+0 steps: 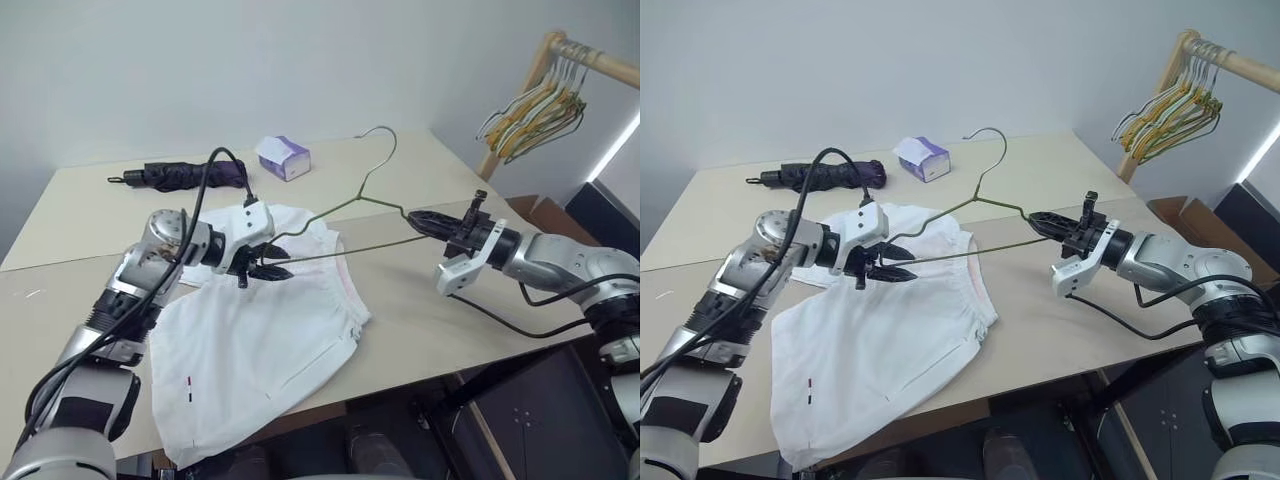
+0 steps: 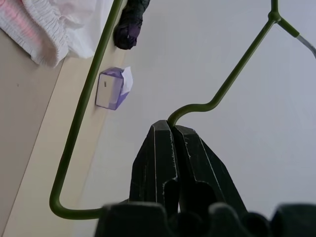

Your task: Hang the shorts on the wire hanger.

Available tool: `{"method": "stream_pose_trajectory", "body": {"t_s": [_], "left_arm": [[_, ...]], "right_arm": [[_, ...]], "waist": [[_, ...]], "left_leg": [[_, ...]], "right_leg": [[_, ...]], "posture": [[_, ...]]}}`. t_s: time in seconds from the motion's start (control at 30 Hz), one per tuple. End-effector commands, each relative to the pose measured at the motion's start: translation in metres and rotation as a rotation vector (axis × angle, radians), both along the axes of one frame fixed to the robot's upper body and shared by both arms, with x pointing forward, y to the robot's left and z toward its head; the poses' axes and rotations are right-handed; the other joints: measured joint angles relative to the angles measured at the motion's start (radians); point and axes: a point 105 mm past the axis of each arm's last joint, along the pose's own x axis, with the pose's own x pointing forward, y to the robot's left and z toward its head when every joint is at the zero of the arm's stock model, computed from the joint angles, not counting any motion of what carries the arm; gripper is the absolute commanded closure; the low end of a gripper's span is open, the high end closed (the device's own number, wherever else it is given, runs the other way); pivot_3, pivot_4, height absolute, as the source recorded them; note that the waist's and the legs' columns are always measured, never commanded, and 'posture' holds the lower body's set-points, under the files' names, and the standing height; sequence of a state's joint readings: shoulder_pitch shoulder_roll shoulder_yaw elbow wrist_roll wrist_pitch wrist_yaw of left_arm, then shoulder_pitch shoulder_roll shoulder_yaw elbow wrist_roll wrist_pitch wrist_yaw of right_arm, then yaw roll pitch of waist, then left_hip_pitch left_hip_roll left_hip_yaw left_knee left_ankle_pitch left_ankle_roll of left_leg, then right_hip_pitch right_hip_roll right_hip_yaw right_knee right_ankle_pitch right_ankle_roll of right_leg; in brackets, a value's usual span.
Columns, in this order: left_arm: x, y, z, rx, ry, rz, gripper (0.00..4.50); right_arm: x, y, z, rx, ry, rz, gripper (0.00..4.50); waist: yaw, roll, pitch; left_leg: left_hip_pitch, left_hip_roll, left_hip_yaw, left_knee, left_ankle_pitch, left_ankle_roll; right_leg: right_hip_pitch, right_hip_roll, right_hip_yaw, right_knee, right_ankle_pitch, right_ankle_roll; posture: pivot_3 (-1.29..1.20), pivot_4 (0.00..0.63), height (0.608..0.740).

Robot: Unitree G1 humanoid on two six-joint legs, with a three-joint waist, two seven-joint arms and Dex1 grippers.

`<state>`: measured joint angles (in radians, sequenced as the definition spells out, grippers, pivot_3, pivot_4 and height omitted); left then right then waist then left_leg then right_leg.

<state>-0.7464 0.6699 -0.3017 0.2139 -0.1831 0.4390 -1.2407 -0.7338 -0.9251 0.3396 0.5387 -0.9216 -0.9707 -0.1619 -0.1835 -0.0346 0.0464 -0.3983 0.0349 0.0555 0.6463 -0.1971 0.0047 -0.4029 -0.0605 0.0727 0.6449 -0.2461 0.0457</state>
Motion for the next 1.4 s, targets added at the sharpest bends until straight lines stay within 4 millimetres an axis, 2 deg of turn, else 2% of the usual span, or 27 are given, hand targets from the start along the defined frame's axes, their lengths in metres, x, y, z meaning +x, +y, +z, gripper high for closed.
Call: {"method": "stream_pose_trajectory", "body": {"t_s": [0.03,0.07,0.1,0.37,0.5,0.57,0.7,0.8,0.9,1.13,1.4], "left_arm": [[0.004,0.0,0.021,-0.038,-0.053,0.0,3.94],[0.004,-0.001,0.022,-0.038,-0.053,0.0,4.4],[0.003,0.0,0.022,-0.039,-0.053,-0.003,4.46],[0.005,0.003,0.018,-0.02,-0.07,0.016,4.46],[0.0,0.002,0.032,-0.087,-0.023,-0.004,3.54],[0.001,0.002,0.034,-0.09,-0.028,-0.009,2.79],[0.006,0.003,0.032,-0.058,-0.038,0.012,1.6],[0.002,0.0,0.027,-0.038,-0.005,-0.007,1.6],[0.003,-0.002,0.019,0.005,0.004,0.007,2.19],[0.006,-0.004,0.019,0.004,0.0,0.012,4.35],[0.01,-0.004,0.021,0.0,-0.009,0.042,4.43]], "right_arm": [[0.0,0.004,0.018,0.019,-0.056,0.026,4.5],[0.0,0.004,0.017,0.015,-0.055,0.027,4.5],[0.0,0.005,0.017,0.014,-0.056,0.028,4.5],[0.0,0.008,0.018,0.008,-0.06,0.039,4.5],[0.0,0.009,0.019,0.005,-0.062,0.045,4.5],[0.0,0.009,0.019,0.004,-0.062,0.045,4.5],[-0.001,0.011,0.019,0.003,-0.063,0.053,4.5],[-0.001,0.012,0.02,0.007,-0.065,0.056,4.5],[-0.001,0.012,0.02,0.007,-0.068,0.056,4.5],[-0.001,0.012,0.021,0.008,-0.069,0.058,4.5],[-0.005,0.019,0.02,0.013,-0.055,0.09,4.5]], "waist": [[-0.001,0.0,0.0],[-0.001,0.0,0.0],[-0.001,0.0,0.0],[-0.001,0.0,0.0],[-0.001,0.0,0.0],[-0.001,0.0,0.0],[-0.001,0.0,0.0],[-0.002,0.0,0.0],[-0.002,0.0,0.0],[-0.003,0.0,0.0],[-0.004,0.0,0.0]], "left_leg": [[0.0,0.0,0.0,0.0,0.0,0.0],[0.0,0.0,0.0,0.0,0.0,0.0],[0.0,0.0,0.0,0.0,0.0,0.0],[0.0,0.0,-0.001,0.002,0.0,0.0],[0.0,0.0,-0.001,0.002,0.0,0.0],[0.0,0.0,-0.001,0.002,0.0,0.0],[0.0,-0.001,-0.002,0.003,0.0,0.0],[0.0,-0.001,-0.002,0.003,0.0,0.0],[0.0,-0.001,-0.002,0.003,0.0,0.0],[0.0,-0.001,-0.002,0.003,0.0,0.0],[0.0,-0.001,-0.002,0.003,0.0,0.0]], "right_leg": [[0.0,0.0,0.0,0.0,0.0,0.0],[0.0,0.0,0.0,0.0,0.0,0.0],[0.0,0.0,0.0,0.0,0.0,0.0],[0.0,0.0,0.0,0.001,0.0,0.0],[0.0,0.0,0.0,0.001,0.0,0.001],[0.0,0.0,0.0,0.001,0.0,0.001],[0.0,0.0,0.0,0.001,0.001,0.001],[0.001,0.0,0.0,0.001,0.001,0.001],[0.001,0.0,0.0,0.001,0.001,0.001],[0.001,0.0,0.001,0.001,0.001,0.001],[0.001,0.0,0.001,0.001,0.001,0.001]], "posture": [[-0.12,0.0,0.74],[-0.12,0.0,0.74],[-0.12,0.0,0.74],[-0.12,0.0,0.74],[-0.12,0.0,0.74],[-0.12,0.0,0.74],[-0.12,0.0,0.74],[-0.12,0.0,0.74],[-0.13,0.0,0.74],[-0.13,0.0,0.74],[-0.13,0.0,0.74]]}}
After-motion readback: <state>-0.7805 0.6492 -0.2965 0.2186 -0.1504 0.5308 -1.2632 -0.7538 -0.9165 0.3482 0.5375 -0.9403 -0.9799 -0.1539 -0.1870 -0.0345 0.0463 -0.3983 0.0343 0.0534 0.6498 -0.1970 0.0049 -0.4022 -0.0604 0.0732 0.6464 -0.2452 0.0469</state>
